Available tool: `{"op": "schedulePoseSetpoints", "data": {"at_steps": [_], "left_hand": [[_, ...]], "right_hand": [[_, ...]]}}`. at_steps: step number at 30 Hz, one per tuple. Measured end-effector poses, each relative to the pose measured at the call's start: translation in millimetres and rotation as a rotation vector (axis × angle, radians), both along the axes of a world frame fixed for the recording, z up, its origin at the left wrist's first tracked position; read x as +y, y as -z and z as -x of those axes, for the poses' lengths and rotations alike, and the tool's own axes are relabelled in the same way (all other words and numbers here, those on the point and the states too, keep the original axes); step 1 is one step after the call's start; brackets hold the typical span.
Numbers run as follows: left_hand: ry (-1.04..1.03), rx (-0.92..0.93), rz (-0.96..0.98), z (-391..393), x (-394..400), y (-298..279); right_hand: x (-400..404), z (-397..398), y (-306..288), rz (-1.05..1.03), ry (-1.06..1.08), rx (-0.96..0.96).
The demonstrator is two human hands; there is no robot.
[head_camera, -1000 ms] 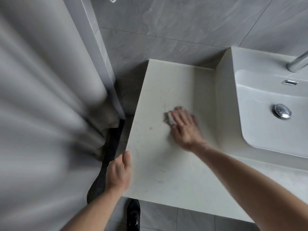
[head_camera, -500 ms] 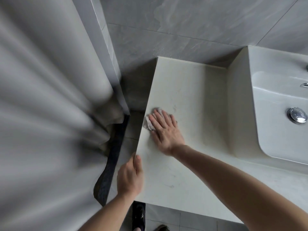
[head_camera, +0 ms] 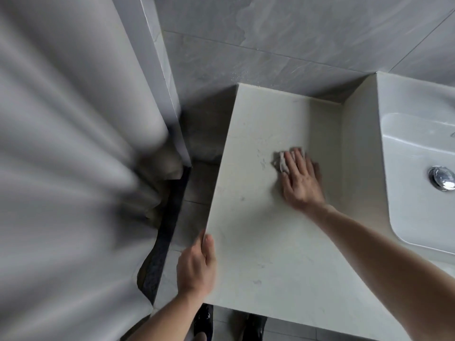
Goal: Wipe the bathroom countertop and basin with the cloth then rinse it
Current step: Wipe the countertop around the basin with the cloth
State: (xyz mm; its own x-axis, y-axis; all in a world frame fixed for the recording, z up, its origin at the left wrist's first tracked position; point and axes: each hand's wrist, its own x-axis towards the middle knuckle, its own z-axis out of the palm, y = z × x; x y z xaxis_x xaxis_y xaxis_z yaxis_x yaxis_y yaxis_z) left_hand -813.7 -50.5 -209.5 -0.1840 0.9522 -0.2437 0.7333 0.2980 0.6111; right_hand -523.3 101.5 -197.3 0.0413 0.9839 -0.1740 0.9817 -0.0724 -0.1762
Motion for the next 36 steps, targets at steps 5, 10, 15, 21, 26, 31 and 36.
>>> {"op": "schedulePoseSetpoints", "data": {"at_steps": [5, 10, 15, 21, 26, 31, 36], "left_hand": [[-0.006, 0.006, 0.001, 0, 1, -1], [-0.014, -0.003, 0.006, -2, 3, -10], [-0.031, -0.024, 0.039, 0, 1, -5], [-0.097, -0.014, 0.063, -3, 0, -1], [-0.102, 0.059, 0.067, -7, 3, -6], [-0.097, 0.08, 0.058, -5, 2, -1], [-0.092, 0.066, 0.025, -5, 2, -2]], "right_hand": [[32, 50, -1, -0.002, 0.033, 0.022], [-21, 113, -2, 0.052, -0.556, 0.043], [9, 90, 1, 0.03, -0.732, 0.0], [124, 44, -1, 0.005, -0.381, 0.014], [192, 42, 2, 0.002, -0.013, 0.019], [192, 111, 1, -0.004, -0.043, 0.076], [182, 121, 3, 0.004, -0.266, 0.064]]}}
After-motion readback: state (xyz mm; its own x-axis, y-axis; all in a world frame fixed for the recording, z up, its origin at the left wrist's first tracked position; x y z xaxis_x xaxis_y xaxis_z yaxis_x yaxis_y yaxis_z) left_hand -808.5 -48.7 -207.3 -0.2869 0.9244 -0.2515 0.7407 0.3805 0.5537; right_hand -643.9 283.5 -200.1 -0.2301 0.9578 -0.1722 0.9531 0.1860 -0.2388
